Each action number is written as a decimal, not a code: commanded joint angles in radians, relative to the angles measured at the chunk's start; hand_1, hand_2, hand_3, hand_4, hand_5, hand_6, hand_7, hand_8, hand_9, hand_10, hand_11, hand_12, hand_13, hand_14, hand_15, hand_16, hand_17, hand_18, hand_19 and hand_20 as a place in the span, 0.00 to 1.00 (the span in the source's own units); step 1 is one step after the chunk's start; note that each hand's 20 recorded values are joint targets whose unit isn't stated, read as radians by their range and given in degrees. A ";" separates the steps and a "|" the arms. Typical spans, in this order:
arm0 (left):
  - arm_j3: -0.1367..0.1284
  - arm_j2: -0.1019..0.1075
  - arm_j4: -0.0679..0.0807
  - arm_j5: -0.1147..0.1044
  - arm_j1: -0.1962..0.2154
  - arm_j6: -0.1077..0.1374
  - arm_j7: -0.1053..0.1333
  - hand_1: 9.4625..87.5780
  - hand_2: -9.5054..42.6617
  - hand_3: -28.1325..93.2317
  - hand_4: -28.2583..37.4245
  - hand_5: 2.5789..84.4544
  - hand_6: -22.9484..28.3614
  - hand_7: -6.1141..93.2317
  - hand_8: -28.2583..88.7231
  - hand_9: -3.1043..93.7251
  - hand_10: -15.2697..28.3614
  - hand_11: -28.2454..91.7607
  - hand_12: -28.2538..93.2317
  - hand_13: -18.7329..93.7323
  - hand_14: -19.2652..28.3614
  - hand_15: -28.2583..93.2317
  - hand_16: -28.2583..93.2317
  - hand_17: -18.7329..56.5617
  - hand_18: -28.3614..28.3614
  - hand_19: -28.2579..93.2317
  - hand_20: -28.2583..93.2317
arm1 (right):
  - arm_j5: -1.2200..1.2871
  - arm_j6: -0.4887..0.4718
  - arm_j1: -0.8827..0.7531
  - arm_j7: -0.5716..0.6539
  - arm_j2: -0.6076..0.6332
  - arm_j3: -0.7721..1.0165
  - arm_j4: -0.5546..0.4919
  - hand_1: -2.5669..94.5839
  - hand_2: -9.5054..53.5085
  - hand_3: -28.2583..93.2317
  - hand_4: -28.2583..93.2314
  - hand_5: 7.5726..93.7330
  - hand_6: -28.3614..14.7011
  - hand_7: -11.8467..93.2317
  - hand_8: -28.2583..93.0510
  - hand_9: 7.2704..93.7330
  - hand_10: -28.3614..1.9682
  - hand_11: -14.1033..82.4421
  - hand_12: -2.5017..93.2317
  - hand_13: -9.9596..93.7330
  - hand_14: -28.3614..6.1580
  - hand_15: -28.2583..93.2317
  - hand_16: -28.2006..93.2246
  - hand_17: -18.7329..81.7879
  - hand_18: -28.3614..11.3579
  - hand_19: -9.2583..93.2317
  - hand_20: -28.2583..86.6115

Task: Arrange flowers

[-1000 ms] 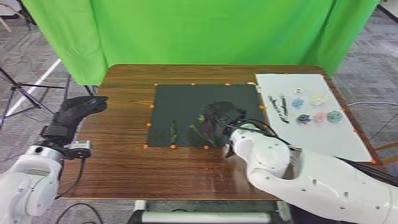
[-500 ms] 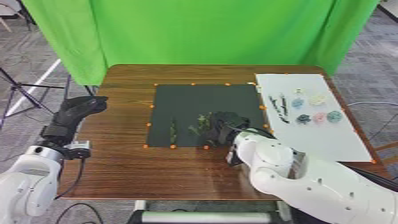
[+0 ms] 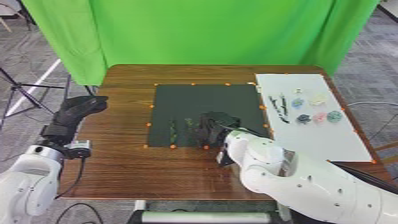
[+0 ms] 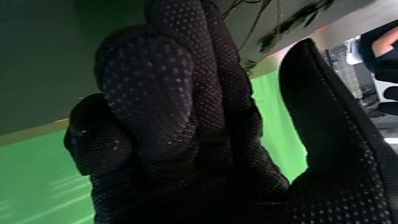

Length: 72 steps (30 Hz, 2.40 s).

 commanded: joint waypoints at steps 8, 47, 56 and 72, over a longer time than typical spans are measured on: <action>-0.002 -0.008 -0.007 0.001 0.001 -0.012 -0.004 0.27 0.10 0.74 0.18 0.56 0.56 0.24 0.18 0.51 0.68 0.43 0.34 0.49 0.78 0.41 0.21 0.32 0.72 0.34 0.35 | -0.091 0.059 -0.028 -0.015 0.119 0.113 -0.059 0.29 0.26 0.73 0.20 0.83 0.56 0.31 0.19 0.98 0.45 0.34 0.26 1.00 0.66 0.59 0.47 0.79 0.34 0.99 0.58; 0.002 -0.004 -0.009 0.007 -0.001 -0.030 -0.020 0.27 0.09 0.74 0.18 0.56 0.56 0.24 0.18 0.51 0.68 0.43 0.34 0.49 0.78 0.41 0.21 0.32 0.72 0.34 0.35 | -0.090 -0.089 0.028 0.108 0.245 0.192 0.251 0.29 0.00 0.67 0.13 0.74 0.48 0.24 0.21 0.88 0.40 0.30 0.24 0.99 0.66 0.54 0.52 0.77 0.37 0.95 0.63; 0.008 -0.010 -0.007 0.007 -0.006 -0.034 -0.020 0.27 0.10 0.73 0.18 0.56 0.56 0.24 0.18 0.51 0.68 0.43 0.34 0.49 0.78 0.41 0.21 0.32 0.72 0.34 0.35 | -0.060 -0.117 0.060 0.138 0.197 0.166 0.276 0.35 0.00 0.70 0.15 0.77 0.51 0.26 0.20 0.91 0.41 0.31 0.24 1.00 0.68 0.54 0.52 0.78 0.38 0.96 0.62; -0.001 -0.017 -0.009 0.008 -0.004 -0.037 -0.024 0.27 0.10 0.74 0.18 0.56 0.56 0.24 0.18 0.51 0.68 0.43 0.34 0.49 0.78 0.41 0.21 0.32 0.72 0.35 0.35 | 0.086 -0.158 0.019 0.181 0.155 0.218 0.294 0.60 0.05 0.62 0.19 0.80 0.52 0.24 0.40 0.93 0.46 0.33 0.25 1.00 0.70 0.57 0.51 0.80 0.40 0.98 0.61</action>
